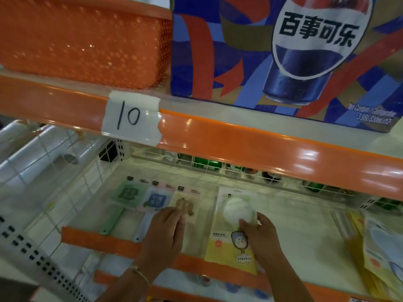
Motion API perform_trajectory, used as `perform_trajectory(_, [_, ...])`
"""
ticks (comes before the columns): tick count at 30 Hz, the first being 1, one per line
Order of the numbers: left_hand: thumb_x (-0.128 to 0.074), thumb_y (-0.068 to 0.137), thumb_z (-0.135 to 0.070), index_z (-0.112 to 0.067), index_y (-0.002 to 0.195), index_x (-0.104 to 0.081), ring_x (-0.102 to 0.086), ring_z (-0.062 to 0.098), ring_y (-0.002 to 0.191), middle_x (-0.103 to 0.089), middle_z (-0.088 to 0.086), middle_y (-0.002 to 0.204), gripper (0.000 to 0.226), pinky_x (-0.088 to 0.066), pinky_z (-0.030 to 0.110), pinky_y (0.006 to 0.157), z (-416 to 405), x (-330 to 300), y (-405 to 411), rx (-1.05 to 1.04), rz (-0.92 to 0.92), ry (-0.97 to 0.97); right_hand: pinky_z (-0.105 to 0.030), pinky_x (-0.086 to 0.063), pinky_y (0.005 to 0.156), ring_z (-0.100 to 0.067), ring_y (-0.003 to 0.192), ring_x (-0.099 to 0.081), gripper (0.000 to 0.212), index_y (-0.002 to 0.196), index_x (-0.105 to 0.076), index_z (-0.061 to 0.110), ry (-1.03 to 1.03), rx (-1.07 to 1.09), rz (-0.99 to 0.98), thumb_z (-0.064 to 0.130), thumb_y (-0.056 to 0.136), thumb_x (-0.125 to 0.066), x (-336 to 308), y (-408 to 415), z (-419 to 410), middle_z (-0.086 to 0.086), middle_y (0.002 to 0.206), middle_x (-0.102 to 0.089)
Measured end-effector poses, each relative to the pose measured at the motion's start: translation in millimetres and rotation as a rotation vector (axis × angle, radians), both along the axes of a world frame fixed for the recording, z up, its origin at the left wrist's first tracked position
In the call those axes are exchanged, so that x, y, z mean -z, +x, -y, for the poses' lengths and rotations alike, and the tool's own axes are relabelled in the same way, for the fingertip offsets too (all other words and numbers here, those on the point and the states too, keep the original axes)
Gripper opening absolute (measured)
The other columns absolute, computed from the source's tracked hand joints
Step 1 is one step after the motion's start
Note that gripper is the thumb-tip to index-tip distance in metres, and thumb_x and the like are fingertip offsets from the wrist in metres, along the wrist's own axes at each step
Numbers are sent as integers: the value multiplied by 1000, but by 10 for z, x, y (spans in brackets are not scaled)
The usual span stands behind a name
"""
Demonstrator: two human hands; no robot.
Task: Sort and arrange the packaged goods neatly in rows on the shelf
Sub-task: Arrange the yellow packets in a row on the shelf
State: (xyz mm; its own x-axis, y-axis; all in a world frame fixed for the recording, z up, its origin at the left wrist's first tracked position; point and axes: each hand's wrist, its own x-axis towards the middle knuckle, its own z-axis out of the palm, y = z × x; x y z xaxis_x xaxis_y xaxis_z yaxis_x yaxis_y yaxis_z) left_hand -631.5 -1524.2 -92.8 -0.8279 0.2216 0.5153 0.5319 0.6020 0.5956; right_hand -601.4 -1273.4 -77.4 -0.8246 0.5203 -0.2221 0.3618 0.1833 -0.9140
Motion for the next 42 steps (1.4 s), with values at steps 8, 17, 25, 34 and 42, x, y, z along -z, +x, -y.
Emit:
perform_trajectory(8, [-41,98,-29,-11,119,-62,-35,18,137,-52,3,133,35,-33,34,109,47,202,-5,82,-71,-43,-33,-49,86,-28,106,-61,63,135,-48,10,542,-107,176,45,86,-65,106,-214,150,-11,117,-64])
perform_trajectory(17, [-39,99,-34,-8,126,-58,-30,24,142,-47,8,141,42,-34,47,109,51,319,-43,84,-22,32,-33,-49,70,-23,89,-56,41,110,-58,24,642,-131,174,50,78,-65,194,-88,375,-1,96,-48])
perform_trajectory(25, [-38,99,-37,-7,128,-56,-30,23,142,-43,6,145,46,-36,48,109,31,339,-40,73,-10,58,-32,-47,77,-24,102,-52,48,120,-61,21,689,-144,143,48,81,-64,274,-108,417,-2,103,-50])
perform_trajectory(34, [-35,100,-41,-8,129,-55,-31,21,142,-43,4,144,48,-39,50,107,33,317,-41,67,7,54,-31,-44,76,-23,103,-49,45,120,-61,18,717,-160,117,43,82,-65,256,-99,478,-2,103,-51])
perform_trajectory(42, [-33,100,-43,-7,129,-55,-31,21,141,-44,7,144,51,-38,47,109,37,323,-40,68,26,52,-34,-41,86,-25,111,-43,52,130,-55,16,750,-148,140,45,86,-61,218,-65,497,-7,116,-54])
